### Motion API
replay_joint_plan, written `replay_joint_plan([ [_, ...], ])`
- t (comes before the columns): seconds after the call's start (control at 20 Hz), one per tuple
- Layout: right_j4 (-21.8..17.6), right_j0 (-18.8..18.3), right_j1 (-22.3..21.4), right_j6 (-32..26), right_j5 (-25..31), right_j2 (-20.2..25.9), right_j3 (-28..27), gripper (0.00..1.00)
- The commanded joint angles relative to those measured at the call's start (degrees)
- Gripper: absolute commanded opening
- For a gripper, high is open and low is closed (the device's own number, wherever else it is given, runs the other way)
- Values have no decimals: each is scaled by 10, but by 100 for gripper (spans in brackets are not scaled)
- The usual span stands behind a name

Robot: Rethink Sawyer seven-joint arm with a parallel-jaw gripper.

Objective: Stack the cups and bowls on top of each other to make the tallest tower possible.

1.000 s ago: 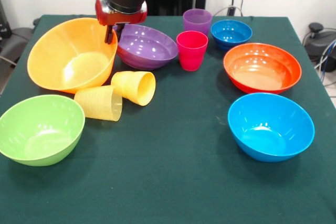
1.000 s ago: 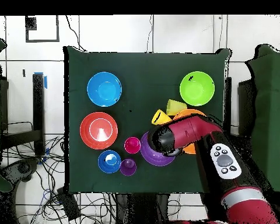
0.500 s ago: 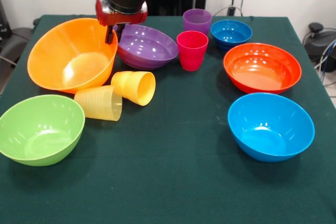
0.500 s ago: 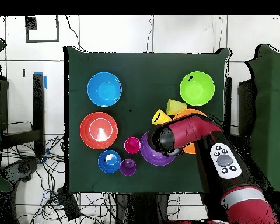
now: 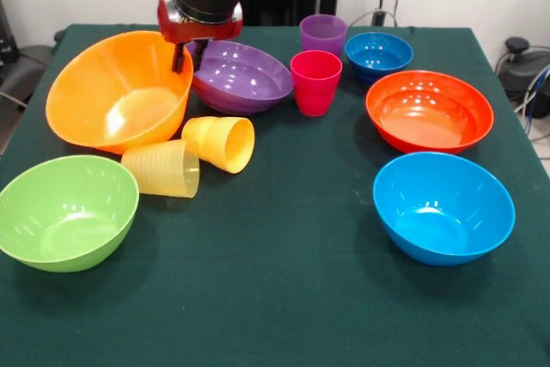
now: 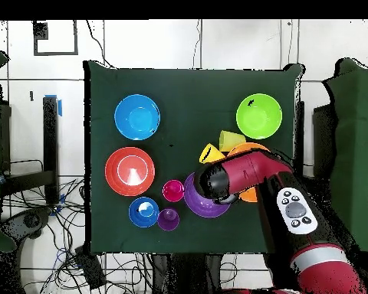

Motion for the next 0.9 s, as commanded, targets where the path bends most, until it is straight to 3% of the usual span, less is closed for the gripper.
replay_joint_plan([
  [0.05, 12, 2, 21, -102, 21, 49, -29, 100],
  [0.4, -5, -5, 22, -97, -20, 50, -16, 100],
  [0.9, -10, -19, 28, -118, -19, 63, -22, 100],
])
